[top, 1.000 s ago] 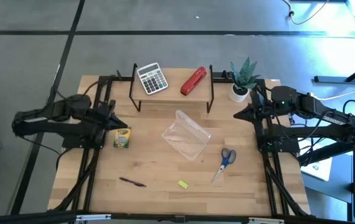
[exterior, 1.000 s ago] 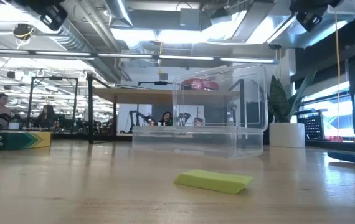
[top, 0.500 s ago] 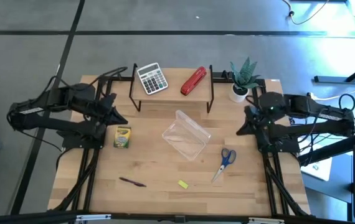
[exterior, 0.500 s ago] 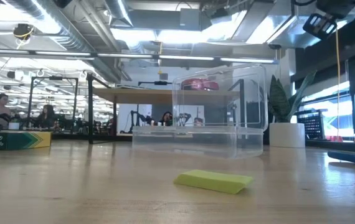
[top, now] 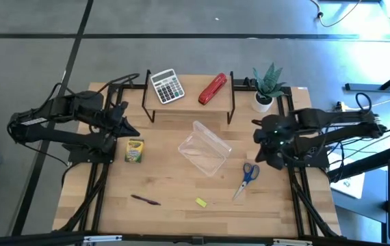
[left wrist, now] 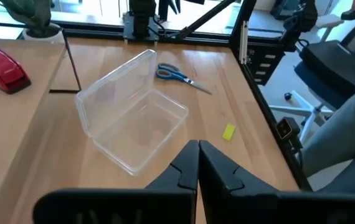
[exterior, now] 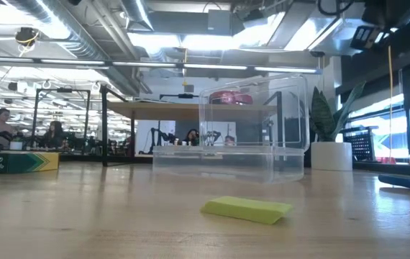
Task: Pack school essentials
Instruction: Put the blue scissors into the transparent supply box
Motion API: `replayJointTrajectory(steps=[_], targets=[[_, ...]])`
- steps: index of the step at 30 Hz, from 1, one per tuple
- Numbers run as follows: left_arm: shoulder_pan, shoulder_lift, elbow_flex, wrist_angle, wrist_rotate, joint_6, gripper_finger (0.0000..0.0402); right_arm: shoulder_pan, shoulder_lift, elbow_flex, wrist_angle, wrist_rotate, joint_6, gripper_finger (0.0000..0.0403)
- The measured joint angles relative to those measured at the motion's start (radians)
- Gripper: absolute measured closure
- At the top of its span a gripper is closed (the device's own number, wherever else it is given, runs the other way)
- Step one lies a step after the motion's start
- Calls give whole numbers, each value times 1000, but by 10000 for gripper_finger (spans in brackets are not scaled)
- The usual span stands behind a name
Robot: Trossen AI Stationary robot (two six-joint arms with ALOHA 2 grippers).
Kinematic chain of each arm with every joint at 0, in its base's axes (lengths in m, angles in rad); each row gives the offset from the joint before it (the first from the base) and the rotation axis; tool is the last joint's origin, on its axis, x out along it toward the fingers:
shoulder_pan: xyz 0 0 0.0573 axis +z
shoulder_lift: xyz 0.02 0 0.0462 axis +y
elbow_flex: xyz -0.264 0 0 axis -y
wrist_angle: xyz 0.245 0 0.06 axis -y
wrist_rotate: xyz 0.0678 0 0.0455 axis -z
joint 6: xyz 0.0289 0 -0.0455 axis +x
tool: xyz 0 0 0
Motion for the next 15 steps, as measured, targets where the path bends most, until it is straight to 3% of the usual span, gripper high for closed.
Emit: replayJointTrajectory(steps=[15], targets=[[0, 0, 0, 1, 1, 4, 401, 0, 47, 0, 6, 17, -51, 264]])
